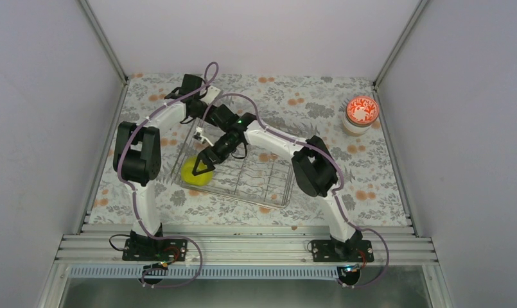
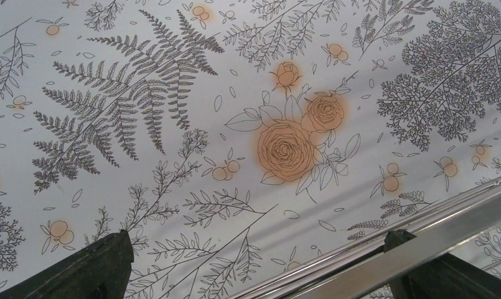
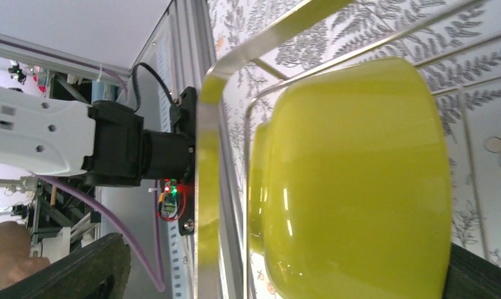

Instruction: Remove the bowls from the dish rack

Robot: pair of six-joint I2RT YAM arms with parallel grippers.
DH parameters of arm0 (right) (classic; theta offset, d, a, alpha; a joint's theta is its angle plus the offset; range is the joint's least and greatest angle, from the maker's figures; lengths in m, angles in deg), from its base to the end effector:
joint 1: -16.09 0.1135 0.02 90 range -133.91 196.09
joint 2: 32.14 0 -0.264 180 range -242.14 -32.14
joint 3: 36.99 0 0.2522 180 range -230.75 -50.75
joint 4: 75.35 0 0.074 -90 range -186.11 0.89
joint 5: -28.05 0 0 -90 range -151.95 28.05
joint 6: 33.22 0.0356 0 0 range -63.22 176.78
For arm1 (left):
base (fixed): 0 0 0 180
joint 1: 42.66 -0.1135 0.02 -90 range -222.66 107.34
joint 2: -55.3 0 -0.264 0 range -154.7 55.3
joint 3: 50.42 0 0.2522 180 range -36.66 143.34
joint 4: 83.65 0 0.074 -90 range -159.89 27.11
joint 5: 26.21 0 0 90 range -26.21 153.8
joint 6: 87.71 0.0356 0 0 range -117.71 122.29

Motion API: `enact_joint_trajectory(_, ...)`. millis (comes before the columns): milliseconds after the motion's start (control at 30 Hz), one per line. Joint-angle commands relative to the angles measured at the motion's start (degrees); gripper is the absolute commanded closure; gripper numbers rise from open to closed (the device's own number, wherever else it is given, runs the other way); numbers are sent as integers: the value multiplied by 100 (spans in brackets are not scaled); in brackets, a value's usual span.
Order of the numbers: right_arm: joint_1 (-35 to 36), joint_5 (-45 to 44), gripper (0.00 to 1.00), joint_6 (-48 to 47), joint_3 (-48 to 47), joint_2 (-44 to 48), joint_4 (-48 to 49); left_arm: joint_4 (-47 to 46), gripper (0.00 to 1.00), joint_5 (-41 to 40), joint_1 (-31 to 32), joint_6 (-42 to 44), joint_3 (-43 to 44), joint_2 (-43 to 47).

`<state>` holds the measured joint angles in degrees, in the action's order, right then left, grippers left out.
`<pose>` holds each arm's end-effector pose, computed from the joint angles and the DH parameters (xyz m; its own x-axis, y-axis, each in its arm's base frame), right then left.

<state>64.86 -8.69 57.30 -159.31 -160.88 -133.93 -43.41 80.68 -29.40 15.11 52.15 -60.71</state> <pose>0.2923 0.3769 0.2049 -0.6034 -0.6803 -0.4160 -0.6676 0.1457 0.7301 0.4308 -0.1122 0.2051 -0.6788 0.3781 -0.6295 0.5513 0.8286 -0.0968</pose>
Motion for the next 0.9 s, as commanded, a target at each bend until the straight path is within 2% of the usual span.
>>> enact_joint_trajectory(0,145,561,0,-230,-376,-44,-344,-99,0,-95,-32,-36,76,-147)
enact_joint_trajectory(267,229,703,0,-541,-596,-292,-720,-108,0,-97,-30,-38,75,-160)
enact_joint_trajectory(400,248,618,0,-636,-500,-392,-602,-97,0,-81,-34,-38,75,-151)
enact_joint_trajectory(467,251,532,10,-615,-495,-446,-530,-99,0,-80,-34,-30,75,-136)
enact_joint_trajectory(500,272,543,23,-637,-515,-481,-536,-95,0,-75,-28,-33,75,-136)
enact_joint_trajectory(567,297,569,41,-702,-604,-547,-613,-94,0,-64,-37,-34,80,-141)
enact_joint_trajectory(667,326,521,47,-746,-574,-531,-592,-90,0,-51,-33,-31,76,-137)
enact_joint_trajectory(800,331,476,69,-750,-531,-476,-546,-77,0,-45,-32,-32,74,-129)
enact_joint_trajectory(867,328,475,72,-758,-522,-454,-553,-81,0,-52,-33,-34,75,-114)
